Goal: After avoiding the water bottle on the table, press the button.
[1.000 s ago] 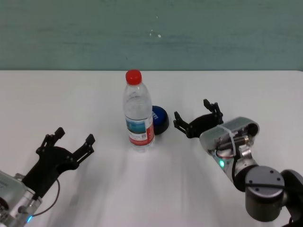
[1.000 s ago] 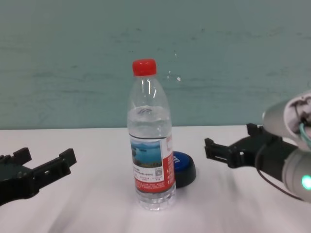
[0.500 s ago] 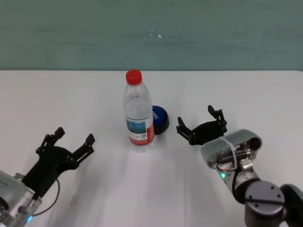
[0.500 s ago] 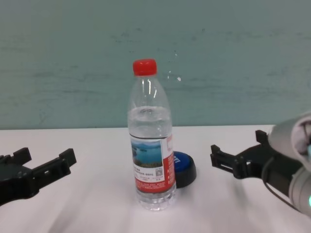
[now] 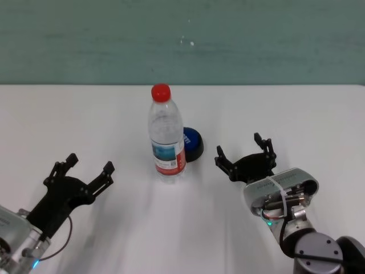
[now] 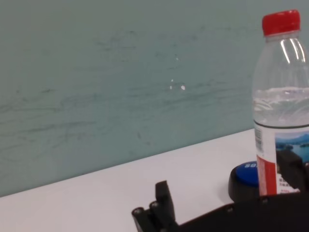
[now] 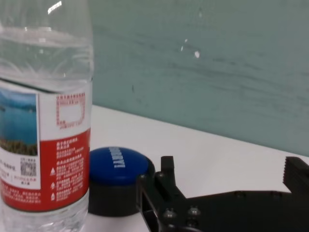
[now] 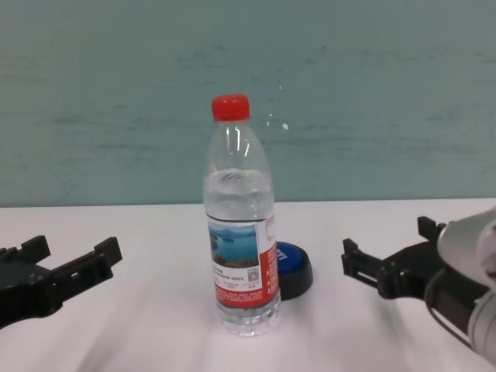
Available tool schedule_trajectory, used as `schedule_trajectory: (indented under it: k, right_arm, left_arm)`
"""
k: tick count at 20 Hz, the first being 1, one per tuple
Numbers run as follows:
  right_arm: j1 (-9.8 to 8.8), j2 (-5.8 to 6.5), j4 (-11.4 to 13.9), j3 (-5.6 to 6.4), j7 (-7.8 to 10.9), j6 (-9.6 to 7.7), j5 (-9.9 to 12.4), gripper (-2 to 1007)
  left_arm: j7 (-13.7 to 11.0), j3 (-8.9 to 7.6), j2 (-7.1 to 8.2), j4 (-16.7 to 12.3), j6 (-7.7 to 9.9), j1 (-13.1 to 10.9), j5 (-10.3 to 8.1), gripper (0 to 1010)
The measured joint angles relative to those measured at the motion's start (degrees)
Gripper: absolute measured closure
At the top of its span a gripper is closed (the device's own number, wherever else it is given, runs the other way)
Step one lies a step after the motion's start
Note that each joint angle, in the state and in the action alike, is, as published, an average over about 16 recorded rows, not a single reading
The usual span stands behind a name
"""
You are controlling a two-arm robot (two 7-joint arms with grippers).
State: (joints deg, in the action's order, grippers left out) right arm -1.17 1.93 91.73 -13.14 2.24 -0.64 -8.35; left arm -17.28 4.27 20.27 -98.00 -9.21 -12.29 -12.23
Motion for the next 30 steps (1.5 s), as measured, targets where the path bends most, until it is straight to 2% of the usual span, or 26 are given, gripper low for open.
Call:
schedule_trajectory:
  k: [8, 30]
  right_arm:
    - [-0.55, -0.42, 0.09, 0.30, -0.42, 0.94, -0.24, 1]
    - [-0.38, -0.25, 0.04, 0.12, -0.23, 0.55, -0.15, 1]
  left_arm:
    - [0.00, 0.00, 0.00, 0.00, 0.00, 0.00, 0.00, 0]
    - [0.00, 0.00, 0.00, 0.00, 0.00, 0.00, 0.00, 0]
